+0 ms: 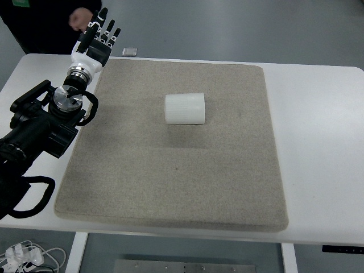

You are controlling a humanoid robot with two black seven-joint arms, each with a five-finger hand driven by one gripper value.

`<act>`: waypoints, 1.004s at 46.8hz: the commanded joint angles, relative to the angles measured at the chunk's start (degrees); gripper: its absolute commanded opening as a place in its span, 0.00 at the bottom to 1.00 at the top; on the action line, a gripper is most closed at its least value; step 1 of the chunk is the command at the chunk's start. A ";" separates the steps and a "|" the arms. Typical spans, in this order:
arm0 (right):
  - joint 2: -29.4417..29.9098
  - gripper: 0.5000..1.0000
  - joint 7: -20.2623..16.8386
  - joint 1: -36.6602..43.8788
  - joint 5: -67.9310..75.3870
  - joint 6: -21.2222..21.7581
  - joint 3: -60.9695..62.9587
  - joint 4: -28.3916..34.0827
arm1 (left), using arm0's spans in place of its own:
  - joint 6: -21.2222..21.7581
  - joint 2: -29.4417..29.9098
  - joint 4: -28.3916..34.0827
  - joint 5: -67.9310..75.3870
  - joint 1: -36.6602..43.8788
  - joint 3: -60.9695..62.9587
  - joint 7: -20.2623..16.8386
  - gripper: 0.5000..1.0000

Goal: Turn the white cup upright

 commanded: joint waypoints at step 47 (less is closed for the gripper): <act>0.00 0.90 0.00 0.00 0.00 0.00 0.00 0.00 | -0.88 2.20 -0.03 12.82 -2.28 1.67 0.00 0.99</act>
